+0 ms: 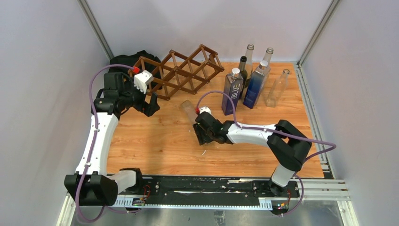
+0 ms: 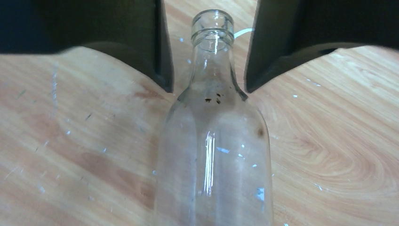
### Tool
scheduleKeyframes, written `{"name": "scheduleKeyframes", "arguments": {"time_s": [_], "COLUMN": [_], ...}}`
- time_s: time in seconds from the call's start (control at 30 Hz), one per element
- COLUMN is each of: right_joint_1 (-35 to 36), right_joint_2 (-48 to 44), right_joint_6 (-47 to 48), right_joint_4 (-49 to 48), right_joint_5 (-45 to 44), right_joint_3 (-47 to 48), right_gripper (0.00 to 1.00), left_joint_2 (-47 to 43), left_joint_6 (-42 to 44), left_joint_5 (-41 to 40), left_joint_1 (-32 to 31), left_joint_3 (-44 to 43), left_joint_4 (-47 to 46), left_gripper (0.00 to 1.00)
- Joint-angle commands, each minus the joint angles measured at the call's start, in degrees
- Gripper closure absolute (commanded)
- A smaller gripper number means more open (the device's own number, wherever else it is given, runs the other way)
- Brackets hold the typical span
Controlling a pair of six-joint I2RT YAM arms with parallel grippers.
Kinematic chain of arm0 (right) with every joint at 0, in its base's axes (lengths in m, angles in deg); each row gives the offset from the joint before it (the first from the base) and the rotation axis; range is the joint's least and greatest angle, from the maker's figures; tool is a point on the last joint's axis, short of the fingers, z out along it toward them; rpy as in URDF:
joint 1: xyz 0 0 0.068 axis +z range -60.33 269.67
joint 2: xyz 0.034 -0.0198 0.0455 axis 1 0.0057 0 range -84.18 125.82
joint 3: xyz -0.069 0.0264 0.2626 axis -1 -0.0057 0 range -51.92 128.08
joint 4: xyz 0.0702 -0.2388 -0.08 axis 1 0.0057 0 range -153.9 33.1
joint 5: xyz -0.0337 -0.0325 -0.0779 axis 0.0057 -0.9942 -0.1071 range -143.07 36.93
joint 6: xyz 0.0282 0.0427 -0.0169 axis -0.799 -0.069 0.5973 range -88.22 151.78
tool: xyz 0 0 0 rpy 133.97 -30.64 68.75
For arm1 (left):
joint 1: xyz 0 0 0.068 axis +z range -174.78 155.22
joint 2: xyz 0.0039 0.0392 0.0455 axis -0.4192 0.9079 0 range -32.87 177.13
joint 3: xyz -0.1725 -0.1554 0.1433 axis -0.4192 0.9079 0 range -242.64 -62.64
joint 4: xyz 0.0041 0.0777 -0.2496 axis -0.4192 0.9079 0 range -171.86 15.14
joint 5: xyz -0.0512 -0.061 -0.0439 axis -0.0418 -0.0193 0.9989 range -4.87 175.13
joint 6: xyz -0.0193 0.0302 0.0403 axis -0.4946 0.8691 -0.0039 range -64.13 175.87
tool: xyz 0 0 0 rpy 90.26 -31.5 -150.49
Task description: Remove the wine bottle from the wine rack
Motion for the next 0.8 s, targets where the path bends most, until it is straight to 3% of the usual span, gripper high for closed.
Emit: {"name": "scheduleKeyframes", "arguments": {"time_s": [0.0, 0.07, 0.13, 0.5, 0.77], "right_joint_1": [0.79, 0.61, 0.53, -4.76, -5.25], "right_joint_2": [-1.97, -1.92, -0.98, 12.02, 17.08], "right_joint_6": [0.1, 1.61, 3.41, 12.9, 14.02], "right_joint_4": [3.78, 5.13, 6.49, 14.61, 14.77], "right_joint_5": [-0.19, -0.46, -0.23, 3.57, 3.66], "right_joint_3": [0.07, 2.13, 5.28, 25.86, 26.97], "right_gripper": [0.26, 0.14, 0.11, 0.07, 0.05], "left_joint_2": [-1.62, -1.76, -1.98, -2.6, -2.58], "left_joint_6": [0.82, 0.77, 0.97, 2.45, 3.0], "left_joint_5": [1.82, 1.95, 2.18, 2.3, 2.75], "left_joint_1": [0.24, 0.26, 0.28, 0.26, 0.33], "left_joint_3": [0.04, -0.18, -0.43, -1.76, -1.17], "left_joint_4": [-0.58, -0.6, -0.42, 1.07, 1.05], "left_gripper": [0.0, 0.0, 0.0, 0.0, 0.0]}}
